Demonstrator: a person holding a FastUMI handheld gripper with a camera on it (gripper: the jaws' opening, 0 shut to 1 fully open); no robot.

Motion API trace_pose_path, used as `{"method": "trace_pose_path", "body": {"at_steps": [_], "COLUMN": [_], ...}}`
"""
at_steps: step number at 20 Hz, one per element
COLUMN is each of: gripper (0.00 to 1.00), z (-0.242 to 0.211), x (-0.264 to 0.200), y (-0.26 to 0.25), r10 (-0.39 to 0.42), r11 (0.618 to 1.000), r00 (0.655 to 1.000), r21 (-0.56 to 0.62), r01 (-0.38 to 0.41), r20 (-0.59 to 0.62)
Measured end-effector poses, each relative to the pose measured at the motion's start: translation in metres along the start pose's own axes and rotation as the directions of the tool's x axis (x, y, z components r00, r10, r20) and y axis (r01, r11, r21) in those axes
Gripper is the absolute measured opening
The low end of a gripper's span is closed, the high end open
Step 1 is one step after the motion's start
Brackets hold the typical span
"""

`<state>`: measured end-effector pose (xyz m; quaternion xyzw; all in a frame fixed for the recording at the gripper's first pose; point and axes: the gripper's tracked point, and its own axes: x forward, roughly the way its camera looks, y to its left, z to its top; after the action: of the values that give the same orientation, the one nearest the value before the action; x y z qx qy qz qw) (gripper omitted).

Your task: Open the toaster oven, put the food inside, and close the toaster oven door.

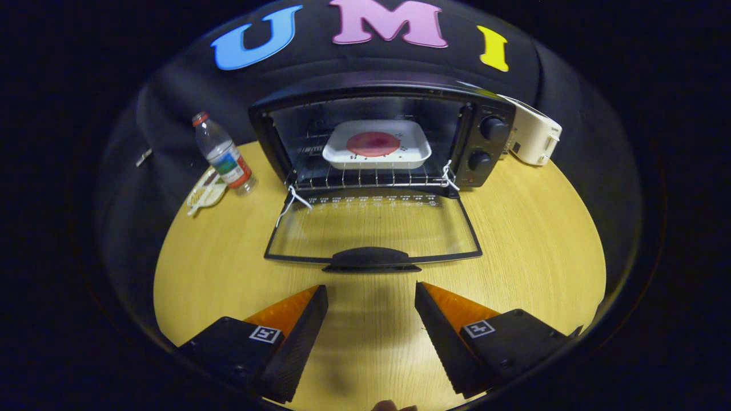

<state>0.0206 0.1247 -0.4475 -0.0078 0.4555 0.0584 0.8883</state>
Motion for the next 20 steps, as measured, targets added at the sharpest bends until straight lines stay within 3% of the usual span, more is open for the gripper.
{"method": "trace_pose_path", "body": {"at_steps": [4, 10, 20], "gripper": [0.99, 0.99, 0.99], "z": [-0.014, -0.004, -0.002], "x": [0.027, 0.059, 0.054], "y": [0.0, -0.006, -0.006], "r10": [-0.02, -0.056, -0.057], "r11": [1.0, 0.997, 0.995], "r00": [0.997, 0.995, 0.989], "r21": [-0.023, 0.053, 0.079], "r01": [0.019, 0.061, 0.068], "r20": [-0.071, -0.088, -0.135]}}
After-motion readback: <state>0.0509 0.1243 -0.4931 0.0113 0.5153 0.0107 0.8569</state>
